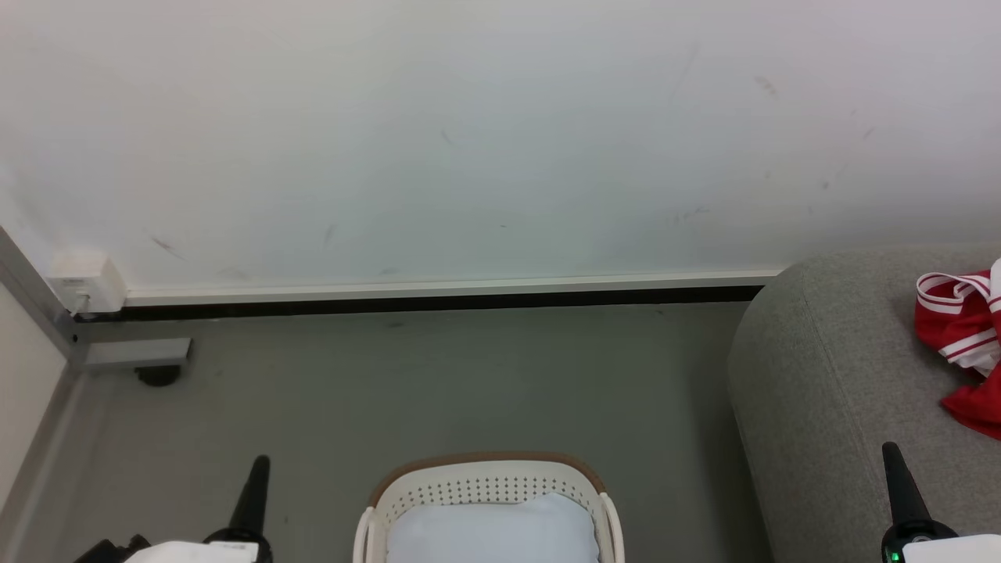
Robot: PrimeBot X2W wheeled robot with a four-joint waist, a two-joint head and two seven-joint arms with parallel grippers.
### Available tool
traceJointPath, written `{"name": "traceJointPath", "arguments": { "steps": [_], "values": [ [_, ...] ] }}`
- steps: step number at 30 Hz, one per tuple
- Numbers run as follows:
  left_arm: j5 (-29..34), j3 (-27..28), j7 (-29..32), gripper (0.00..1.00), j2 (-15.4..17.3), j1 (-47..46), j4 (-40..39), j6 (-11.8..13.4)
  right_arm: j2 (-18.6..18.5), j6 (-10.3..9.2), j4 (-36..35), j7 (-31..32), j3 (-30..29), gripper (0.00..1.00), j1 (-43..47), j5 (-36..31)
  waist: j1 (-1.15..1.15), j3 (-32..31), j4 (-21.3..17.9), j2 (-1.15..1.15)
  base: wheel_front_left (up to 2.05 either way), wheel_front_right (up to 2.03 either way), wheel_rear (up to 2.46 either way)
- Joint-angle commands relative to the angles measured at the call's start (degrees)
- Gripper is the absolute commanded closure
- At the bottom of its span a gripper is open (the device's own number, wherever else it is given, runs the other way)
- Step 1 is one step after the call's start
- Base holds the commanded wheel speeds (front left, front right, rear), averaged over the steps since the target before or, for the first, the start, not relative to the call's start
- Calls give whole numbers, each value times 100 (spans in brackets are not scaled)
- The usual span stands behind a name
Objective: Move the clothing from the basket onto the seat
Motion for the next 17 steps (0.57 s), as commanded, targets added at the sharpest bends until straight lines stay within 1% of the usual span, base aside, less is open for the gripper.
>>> {"name": "traceJointPath", "arguments": {
  "steps": [1, 17],
  "values": [
    [-197, 40, 38, 100, 38, -121, -63, -42, -10, -8, -53, 37, -34, 100, -131, 149, 0, 4, -2, 0, 0, 0, 0],
    [-906, 130, 220, 100, 41, -182, -113, -136, -5, -9, -87, 214, -94, 100, -202, 877, 0, 48, -17, 0, 0, 0, 0]
  ]
}}
